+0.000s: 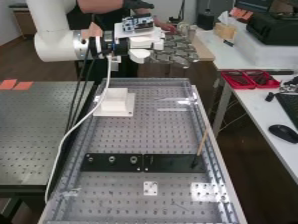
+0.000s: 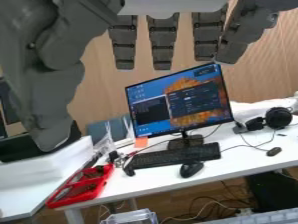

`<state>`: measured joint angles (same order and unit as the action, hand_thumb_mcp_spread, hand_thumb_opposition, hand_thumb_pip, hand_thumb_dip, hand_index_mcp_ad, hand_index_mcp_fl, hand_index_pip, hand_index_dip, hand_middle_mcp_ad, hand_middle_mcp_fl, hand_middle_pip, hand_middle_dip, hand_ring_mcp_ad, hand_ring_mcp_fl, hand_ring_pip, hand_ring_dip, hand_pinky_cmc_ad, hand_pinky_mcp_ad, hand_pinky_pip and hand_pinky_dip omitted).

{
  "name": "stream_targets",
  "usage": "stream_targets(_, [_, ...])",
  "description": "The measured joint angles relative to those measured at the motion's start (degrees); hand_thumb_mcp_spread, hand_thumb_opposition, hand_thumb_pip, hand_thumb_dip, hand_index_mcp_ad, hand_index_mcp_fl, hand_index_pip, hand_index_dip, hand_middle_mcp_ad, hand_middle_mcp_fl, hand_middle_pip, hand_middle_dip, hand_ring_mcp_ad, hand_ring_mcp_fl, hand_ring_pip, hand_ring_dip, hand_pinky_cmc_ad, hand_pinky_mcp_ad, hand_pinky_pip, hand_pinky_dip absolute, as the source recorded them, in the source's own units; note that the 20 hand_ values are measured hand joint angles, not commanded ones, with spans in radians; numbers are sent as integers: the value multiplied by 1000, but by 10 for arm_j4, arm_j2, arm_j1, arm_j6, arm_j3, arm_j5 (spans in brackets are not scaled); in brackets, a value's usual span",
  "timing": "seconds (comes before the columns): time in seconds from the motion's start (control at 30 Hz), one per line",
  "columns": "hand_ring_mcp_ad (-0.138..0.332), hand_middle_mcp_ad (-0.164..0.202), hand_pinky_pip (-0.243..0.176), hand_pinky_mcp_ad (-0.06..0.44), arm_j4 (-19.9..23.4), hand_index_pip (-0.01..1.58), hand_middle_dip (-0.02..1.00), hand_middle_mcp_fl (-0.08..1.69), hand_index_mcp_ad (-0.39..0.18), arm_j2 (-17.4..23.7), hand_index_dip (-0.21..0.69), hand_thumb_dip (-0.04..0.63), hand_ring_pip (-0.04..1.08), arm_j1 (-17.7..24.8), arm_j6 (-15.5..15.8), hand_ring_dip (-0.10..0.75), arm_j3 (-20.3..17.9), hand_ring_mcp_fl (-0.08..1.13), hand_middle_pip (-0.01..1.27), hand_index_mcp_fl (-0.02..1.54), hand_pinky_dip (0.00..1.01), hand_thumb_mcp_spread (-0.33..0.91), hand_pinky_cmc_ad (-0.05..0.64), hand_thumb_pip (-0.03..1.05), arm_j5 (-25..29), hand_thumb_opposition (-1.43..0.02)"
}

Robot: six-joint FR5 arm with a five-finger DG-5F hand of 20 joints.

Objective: Grab the drill bit and place it in the clear container

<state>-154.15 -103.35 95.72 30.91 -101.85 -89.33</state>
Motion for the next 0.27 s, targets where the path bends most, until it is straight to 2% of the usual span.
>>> stream_targets(0.27, [243, 86, -124, 188, 0, 120, 157, 75, -103, 7, 173, 159, 89, 0, 3, -47, 0, 24, 122, 120, 337, 274, 227, 524, 0, -745])
